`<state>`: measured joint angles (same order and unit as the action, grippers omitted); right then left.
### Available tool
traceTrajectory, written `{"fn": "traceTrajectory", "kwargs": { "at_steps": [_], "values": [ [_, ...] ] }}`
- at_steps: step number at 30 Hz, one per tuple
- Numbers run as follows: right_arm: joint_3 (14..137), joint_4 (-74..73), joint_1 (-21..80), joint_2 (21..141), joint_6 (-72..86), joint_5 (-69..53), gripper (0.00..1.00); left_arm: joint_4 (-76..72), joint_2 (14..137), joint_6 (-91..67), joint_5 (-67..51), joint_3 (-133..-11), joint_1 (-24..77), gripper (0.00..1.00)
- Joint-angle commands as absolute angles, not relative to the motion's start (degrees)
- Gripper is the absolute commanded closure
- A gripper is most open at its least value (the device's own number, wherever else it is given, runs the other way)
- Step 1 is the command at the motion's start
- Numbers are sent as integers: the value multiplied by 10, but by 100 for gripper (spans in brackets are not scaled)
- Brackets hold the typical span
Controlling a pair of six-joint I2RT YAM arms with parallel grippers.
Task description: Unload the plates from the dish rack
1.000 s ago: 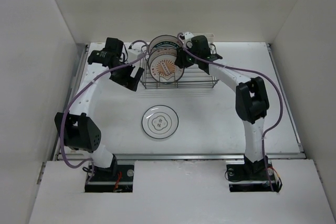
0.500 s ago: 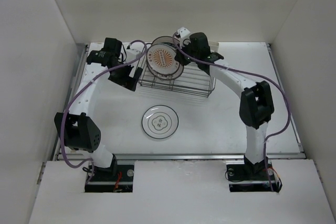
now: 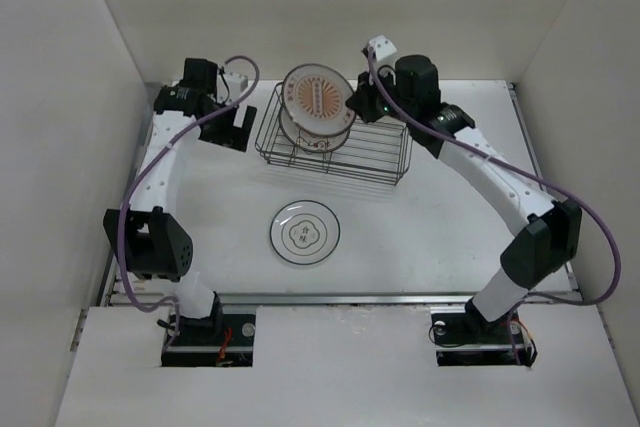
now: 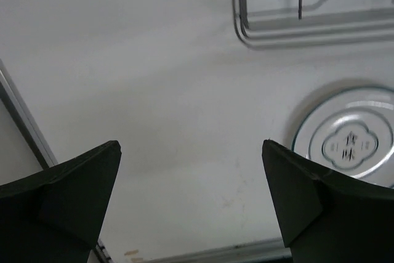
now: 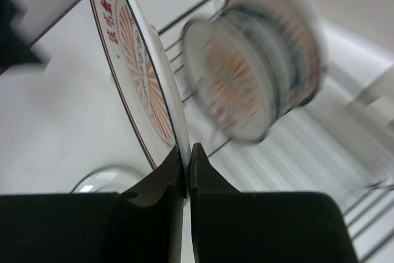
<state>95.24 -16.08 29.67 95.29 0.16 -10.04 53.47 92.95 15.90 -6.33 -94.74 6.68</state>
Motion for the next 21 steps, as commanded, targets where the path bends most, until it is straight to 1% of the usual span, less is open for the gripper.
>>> {"fn": "traceTrajectory", "kwargs": {
  "at_steps": [1, 2, 3, 4, 5, 6, 7, 9, 10, 12, 15, 18, 19, 20, 21],
  "values": [
    [842, -173, 316, 915, 94, -212, 100, 483, 991, 106, -61, -1039, 52, 2],
    [807, -151, 322, 903, 126, -235, 100, 483, 1015, 99, -82, -1085, 52, 3],
    [774, -132, 335, 892, 139, -271, 100, 483, 1066, 82, -94, -1108, 52, 7],
    [721, -116, 341, 883, 150, -282, 100, 483, 1093, 72, -102, -1129, 52, 10],
    [702, -99, 355, 877, 171, -282, 100, 483, 1139, 57, -114, -1168, 52, 15],
    [686, -99, 363, 877, 181, -282, 100, 483, 1160, 57, -114, -1184, 52, 15],
    [673, -99, 369, 877, 190, -282, 100, 483, 1178, 52, -114, -1198, 52, 20],
    [638, -76, 381, 888, 220, -294, 100, 477, 1207, 52, -104, -1226, 59, 23],
    [627, -65, 391, 893, 228, -301, 100, 470, 1227, 47, -76, -1232, 66, 26],
    [601, -41, 398, 910, 253, -295, 100, 470, 1242, 47, -67, -1237, 72, 33],
    [586, -5, 398, 937, 272, -277, 100, 470, 1248, 47, -92, -1238, 77, 33],
    [581, 12, 398, 962, 279, -272, 100, 458, 1248, 34, -98, -1220, 83, 40],
    [586, 18, 398, 981, 286, -272, 100, 458, 1253, 34, -98, -1212, 83, 43],
    [586, 18, 398, 990, 286, -272, 100, 458, 1260, 29, -98, -1212, 83, 53],
    [592, 18, 398, 998, 286, -272, 100, 466, 1260, 29, -98, -1212, 83, 59]
  ]
}}
